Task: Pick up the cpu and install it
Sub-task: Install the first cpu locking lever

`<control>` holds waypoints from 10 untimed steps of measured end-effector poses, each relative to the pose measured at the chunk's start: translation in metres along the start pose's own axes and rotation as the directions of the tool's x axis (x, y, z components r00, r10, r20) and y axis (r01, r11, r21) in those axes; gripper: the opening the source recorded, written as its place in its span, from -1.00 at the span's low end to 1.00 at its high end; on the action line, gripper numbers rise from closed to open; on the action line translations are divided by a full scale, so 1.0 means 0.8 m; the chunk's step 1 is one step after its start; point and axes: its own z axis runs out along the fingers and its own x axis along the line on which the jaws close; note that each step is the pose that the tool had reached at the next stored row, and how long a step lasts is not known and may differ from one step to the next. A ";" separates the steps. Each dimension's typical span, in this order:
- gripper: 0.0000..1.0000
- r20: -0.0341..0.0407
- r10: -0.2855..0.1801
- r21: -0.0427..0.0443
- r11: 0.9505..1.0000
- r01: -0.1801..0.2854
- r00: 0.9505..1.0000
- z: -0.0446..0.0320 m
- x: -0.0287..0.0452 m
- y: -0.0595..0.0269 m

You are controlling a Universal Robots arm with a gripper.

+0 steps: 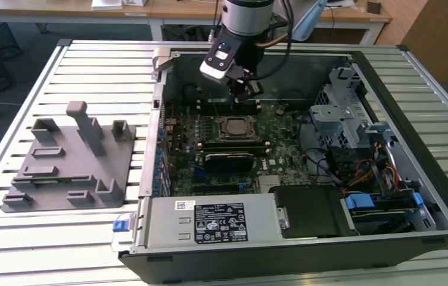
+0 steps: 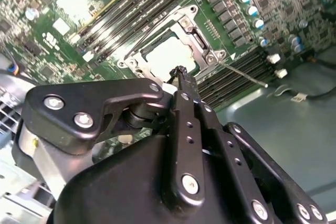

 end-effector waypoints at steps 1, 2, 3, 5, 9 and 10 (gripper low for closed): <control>-0.78 0.000 -0.018 0.000 1.000 0.018 1.000 0.0001 0.0000 0.000; -0.78 0.001 -0.036 0.001 0.999 0.036 0.999 0.0002 0.0000 0.000; -0.78 0.001 -0.054 0.001 0.999 0.054 0.999 0.0003 0.0000 0.000; -0.78 0.002 -0.090 0.001 0.996 0.090 0.996 0.0006 0.0000 0.000; -0.78 0.003 -0.162 0.003 0.987 0.162 0.987 0.0011 0.0000 0.000; -0.78 0.003 -0.180 0.003 0.984 0.180 0.984 0.0012 0.0000 0.000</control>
